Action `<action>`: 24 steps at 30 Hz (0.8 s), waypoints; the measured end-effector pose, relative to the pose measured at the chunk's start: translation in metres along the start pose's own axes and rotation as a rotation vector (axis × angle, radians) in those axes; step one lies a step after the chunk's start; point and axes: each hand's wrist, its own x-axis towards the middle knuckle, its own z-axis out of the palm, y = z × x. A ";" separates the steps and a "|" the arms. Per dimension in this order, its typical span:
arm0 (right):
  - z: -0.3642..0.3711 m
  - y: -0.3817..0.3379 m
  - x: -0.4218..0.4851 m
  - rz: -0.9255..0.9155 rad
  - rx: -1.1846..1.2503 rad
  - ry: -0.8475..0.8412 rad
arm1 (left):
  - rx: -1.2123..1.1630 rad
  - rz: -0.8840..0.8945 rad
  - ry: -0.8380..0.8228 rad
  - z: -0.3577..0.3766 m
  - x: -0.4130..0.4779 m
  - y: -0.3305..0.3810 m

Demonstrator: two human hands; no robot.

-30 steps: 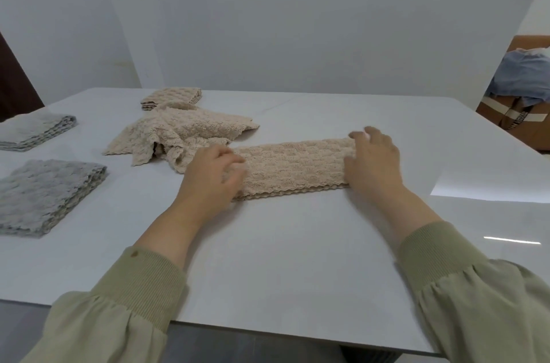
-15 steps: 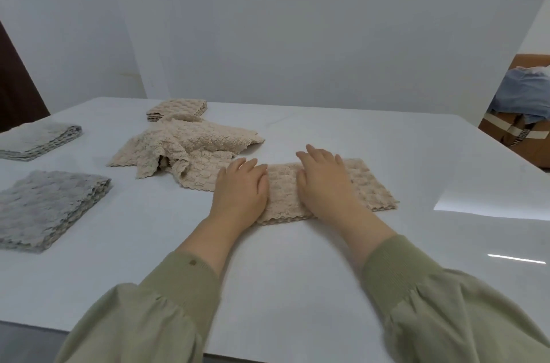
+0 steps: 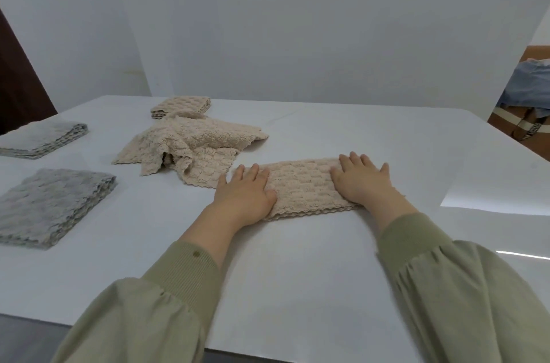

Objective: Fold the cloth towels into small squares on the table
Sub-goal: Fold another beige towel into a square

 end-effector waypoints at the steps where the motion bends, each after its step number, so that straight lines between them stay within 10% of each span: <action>1: 0.000 -0.001 0.000 -0.001 -0.002 0.004 | 0.057 -0.031 -0.017 -0.006 0.001 0.006; 7: 0.003 0.000 0.002 0.002 0.039 0.044 | -0.057 0.018 0.216 -0.009 0.017 0.061; 14: -0.006 0.014 0.013 0.108 0.200 0.331 | -0.043 0.169 0.124 0.009 0.026 0.055; 24: -0.009 0.027 0.030 0.036 0.084 0.236 | -0.059 0.163 0.155 0.011 0.025 0.056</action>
